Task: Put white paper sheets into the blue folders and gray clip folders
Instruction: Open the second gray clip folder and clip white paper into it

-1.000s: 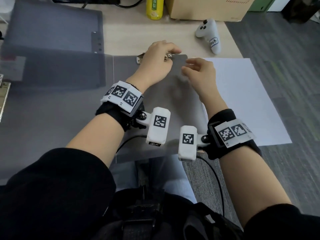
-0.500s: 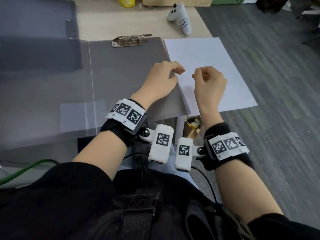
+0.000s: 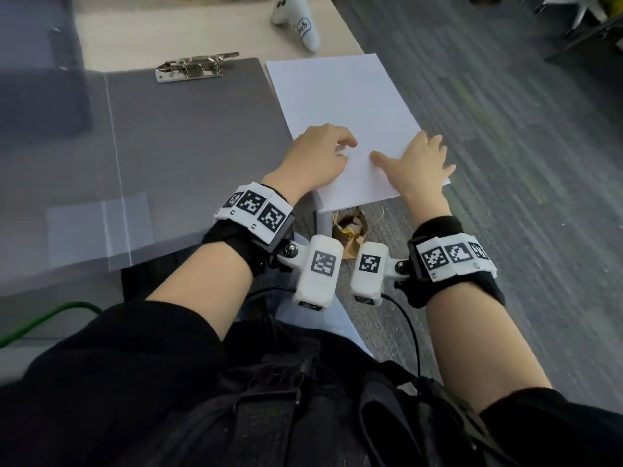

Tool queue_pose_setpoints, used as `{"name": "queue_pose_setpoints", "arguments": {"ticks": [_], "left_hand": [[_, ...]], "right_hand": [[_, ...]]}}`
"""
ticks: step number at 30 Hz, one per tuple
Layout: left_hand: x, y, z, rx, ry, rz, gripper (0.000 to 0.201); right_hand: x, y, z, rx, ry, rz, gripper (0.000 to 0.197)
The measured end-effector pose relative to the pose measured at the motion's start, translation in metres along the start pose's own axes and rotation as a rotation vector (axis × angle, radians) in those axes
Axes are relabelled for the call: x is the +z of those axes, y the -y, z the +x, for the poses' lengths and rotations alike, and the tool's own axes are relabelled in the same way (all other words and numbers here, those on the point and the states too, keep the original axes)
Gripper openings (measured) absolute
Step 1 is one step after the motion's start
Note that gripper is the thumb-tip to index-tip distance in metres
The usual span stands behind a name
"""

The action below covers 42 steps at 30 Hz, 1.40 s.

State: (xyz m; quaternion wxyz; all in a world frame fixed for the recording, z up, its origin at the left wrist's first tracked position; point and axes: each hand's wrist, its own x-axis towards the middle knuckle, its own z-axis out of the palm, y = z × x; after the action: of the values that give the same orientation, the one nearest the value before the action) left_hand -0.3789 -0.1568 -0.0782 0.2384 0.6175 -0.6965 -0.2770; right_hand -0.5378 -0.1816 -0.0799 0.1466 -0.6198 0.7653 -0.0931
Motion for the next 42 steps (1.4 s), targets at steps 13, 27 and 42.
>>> {"name": "queue_pose_setpoints", "arguments": {"ticks": [13,27,42], "left_hand": [[-0.003,0.010,0.010,-0.096,-0.068,-0.270,0.018],[-0.005,0.015,0.010,-0.149,-0.052,-0.778,0.018],[-0.004,0.015,0.009,-0.172,-0.096,-0.810,0.020]], "right_hand": [[-0.019,0.007,0.002,-0.214,-0.290,0.154,0.026],[-0.028,0.036,-0.019,-0.333,-0.046,0.471,0.034],[-0.026,0.040,-0.020,-0.315,-0.056,0.419,0.053]]}}
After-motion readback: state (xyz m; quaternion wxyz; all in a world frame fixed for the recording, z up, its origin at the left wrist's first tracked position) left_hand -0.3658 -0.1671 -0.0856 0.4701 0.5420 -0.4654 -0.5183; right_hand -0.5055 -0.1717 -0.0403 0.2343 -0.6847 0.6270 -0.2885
